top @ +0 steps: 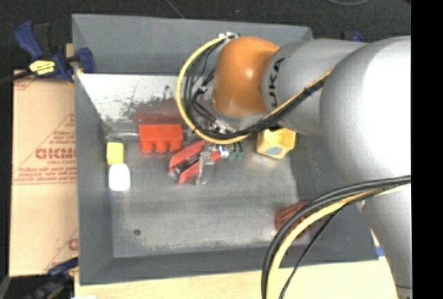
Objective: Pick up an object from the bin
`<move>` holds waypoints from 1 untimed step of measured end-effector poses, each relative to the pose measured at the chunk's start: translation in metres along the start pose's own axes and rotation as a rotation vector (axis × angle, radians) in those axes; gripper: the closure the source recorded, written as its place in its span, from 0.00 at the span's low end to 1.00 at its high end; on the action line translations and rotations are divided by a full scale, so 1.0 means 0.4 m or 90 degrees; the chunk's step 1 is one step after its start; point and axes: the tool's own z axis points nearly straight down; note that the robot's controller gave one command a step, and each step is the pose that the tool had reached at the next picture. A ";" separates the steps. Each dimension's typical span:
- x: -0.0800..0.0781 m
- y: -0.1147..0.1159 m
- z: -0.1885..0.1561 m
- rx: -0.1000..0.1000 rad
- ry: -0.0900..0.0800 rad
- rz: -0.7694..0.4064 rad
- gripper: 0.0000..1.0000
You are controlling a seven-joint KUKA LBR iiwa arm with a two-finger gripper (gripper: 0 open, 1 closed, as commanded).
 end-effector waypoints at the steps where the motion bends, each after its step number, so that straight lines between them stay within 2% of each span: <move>1: -0.002 0.007 -0.172 -0.003 -0.008 0.021 0.00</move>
Offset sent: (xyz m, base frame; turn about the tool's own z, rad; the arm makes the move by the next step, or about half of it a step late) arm -0.0017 0.0001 0.0050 0.0025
